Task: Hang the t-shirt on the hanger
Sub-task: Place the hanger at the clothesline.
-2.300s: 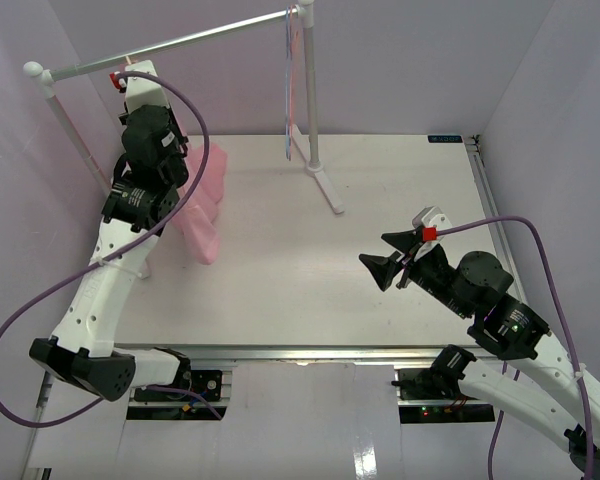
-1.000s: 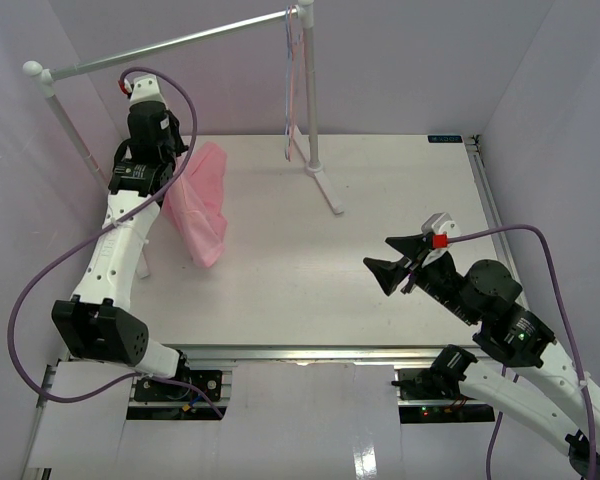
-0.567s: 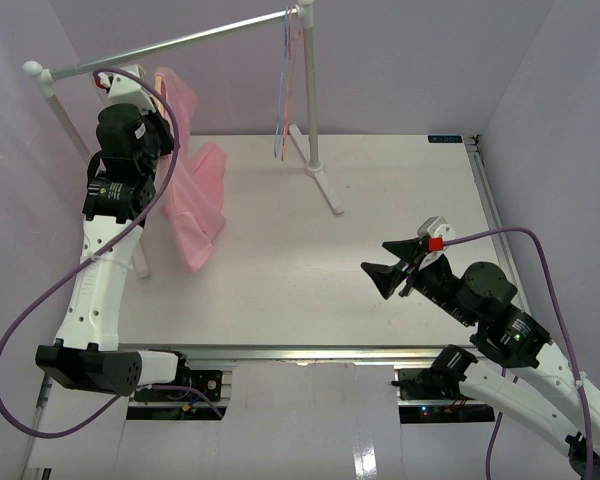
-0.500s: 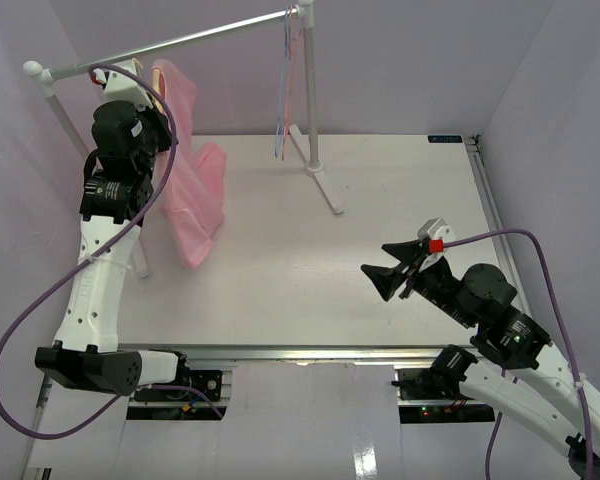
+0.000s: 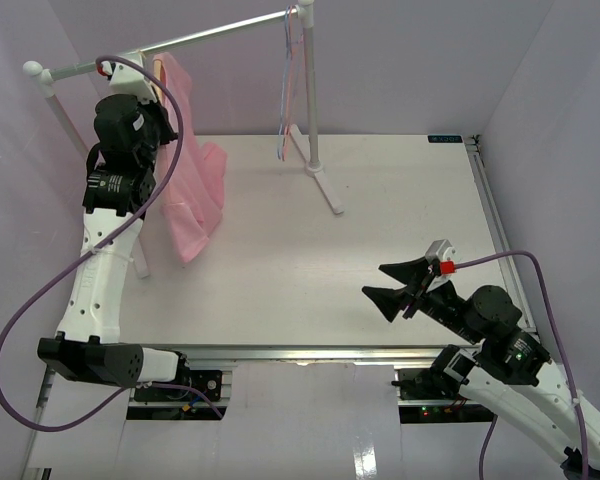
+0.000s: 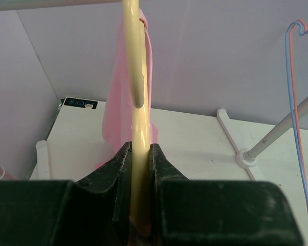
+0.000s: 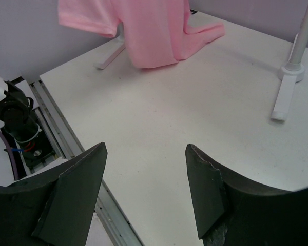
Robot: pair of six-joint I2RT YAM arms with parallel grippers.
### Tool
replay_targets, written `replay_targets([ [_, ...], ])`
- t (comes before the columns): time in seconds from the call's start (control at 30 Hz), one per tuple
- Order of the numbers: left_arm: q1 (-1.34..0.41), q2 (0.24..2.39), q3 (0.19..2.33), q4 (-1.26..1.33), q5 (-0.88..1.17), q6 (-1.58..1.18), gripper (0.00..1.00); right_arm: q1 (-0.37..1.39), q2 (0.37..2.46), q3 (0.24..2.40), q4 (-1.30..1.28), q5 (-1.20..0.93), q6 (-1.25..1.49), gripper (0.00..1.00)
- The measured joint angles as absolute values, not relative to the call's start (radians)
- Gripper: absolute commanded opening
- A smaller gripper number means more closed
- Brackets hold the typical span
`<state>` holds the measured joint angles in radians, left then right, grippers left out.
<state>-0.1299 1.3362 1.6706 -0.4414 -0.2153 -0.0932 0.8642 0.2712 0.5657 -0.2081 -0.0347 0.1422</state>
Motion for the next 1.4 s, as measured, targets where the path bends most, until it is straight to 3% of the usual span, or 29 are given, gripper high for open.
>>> replay_targets([
  [0.43,-0.130,1.363,1.659,-0.403,-0.178,-0.036,0.00,0.864,0.141,0.414,-0.200,-0.106,0.211,0.69],
  [1.4,-0.128,1.494,1.696,-0.215,-0.317,0.020,0.00,0.864,0.099,0.410,-0.199,-0.138,0.226,0.69],
])
